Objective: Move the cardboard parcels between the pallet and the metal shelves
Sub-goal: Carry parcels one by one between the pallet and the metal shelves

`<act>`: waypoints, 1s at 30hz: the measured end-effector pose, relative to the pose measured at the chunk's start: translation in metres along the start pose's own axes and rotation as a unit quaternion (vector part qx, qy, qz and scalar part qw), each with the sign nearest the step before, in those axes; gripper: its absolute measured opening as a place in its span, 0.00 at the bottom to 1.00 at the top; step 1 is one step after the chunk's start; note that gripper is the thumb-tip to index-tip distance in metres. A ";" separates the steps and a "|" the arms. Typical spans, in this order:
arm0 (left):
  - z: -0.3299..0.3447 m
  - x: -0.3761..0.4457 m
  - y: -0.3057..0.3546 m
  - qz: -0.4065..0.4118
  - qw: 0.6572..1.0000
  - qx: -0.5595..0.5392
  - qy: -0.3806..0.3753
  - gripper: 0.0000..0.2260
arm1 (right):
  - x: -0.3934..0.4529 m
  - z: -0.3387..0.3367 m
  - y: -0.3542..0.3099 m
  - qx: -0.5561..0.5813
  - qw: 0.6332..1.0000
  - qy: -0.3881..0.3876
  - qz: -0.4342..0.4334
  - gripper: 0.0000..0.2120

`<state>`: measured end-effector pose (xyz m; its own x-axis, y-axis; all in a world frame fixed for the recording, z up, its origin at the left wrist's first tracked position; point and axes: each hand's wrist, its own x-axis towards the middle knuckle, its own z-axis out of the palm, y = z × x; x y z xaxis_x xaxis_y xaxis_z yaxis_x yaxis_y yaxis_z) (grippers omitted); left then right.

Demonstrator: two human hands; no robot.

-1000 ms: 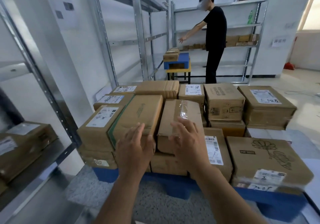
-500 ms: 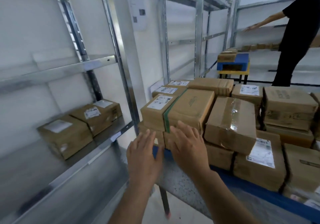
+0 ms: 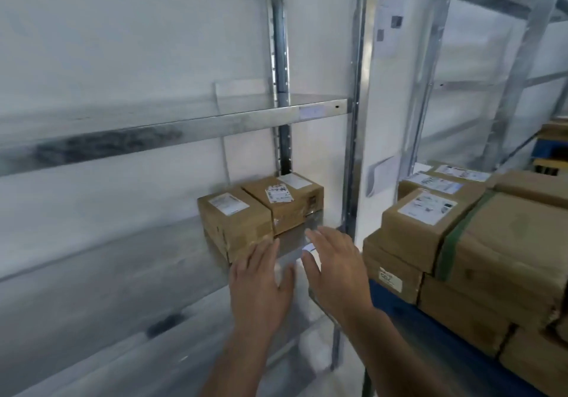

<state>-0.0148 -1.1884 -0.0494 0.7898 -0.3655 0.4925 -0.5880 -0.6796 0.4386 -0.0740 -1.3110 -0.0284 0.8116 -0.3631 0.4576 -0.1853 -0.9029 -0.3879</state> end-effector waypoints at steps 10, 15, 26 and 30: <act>-0.019 0.076 -0.129 -0.078 0.996 0.027 0.046 0.18 | 0.102 0.112 -0.081 0.007 0.997 -0.025 -0.069 0.21; -0.005 0.096 -0.167 -0.106 0.994 0.022 0.024 0.20 | 0.129 0.145 -0.088 0.025 0.997 -0.011 -0.071 0.21; 0.042 0.152 -0.199 -0.198 0.979 -0.027 -0.047 0.26 | 0.209 0.194 -0.045 -0.034 0.998 -0.040 0.037 0.13; 0.054 0.174 -0.199 -0.237 0.966 -0.054 -0.086 0.24 | 0.229 0.205 -0.038 -0.061 0.990 -0.090 0.089 0.12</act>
<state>0.2487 -1.1513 -0.0917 0.9867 -0.1360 0.0891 -0.1606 -0.7297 0.6646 0.2320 -1.3127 -0.0730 0.8431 -0.4829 0.2366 -0.3915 -0.8529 -0.3455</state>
